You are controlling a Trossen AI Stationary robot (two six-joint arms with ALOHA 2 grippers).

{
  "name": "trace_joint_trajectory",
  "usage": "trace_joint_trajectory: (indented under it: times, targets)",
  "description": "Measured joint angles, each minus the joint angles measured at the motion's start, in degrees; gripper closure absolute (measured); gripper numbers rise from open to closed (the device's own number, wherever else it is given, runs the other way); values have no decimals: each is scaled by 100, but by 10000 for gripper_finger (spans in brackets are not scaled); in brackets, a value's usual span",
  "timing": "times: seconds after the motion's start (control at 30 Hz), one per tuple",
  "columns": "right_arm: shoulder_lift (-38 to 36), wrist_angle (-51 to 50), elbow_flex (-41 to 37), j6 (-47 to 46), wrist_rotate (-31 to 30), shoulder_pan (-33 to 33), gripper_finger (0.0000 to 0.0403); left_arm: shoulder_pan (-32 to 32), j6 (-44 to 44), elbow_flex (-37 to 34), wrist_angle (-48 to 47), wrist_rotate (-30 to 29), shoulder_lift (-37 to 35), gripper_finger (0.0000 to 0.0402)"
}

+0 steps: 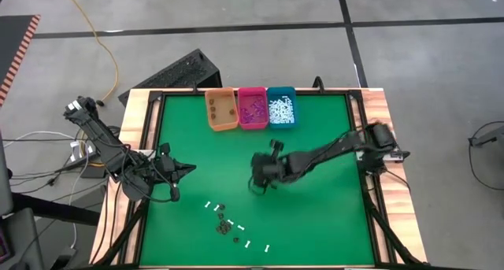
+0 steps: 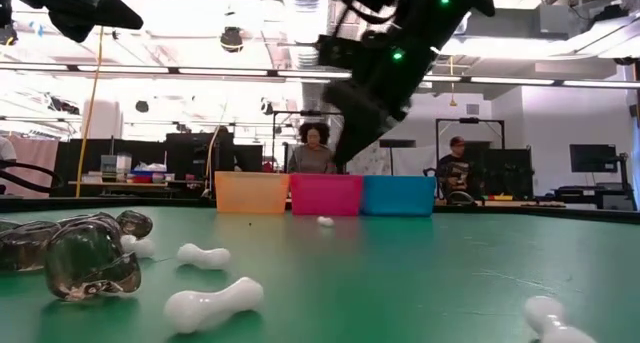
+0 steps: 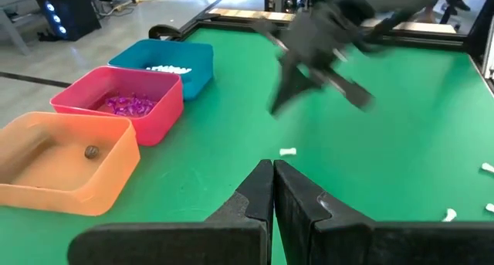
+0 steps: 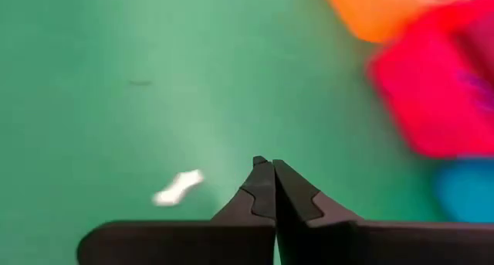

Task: Sort Halloween decoration
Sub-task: Put the white bone toy into the blue bin

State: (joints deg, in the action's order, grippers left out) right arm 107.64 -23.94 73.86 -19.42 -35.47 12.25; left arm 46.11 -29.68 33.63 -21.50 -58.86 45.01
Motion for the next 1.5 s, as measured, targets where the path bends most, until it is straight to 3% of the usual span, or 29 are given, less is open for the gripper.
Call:
trace_joint_trajectory:
  times: [0.17,0.33,0.5,0.7,0.9,1.17,1.5]
  targets:
    - [-900,365,-770,-168,411,-499,377,0,1,0,-12,2,-2,401]
    - [-1055,1308,-1529,-941,806,-496,314,0,2,0,-27,2,0,401]
    - [-785,2559,-2127,-1350,419,-151,248,0,-17,0,-87,94,-1,401]
    - [-170,2658,-2342,-2086,-60,65,218,0,-39,0,-113,117,0,402]
    - [398,2912,-2406,-2943,-232,142,244,0,-101,0,-113,115,0,401]
    - [453,2857,-2423,-3180,-316,201,386,0,-157,0,-113,111,0,401]
    - [370,2900,-2375,-3028,-435,266,387,0,-165,0,-113,106,0,402]
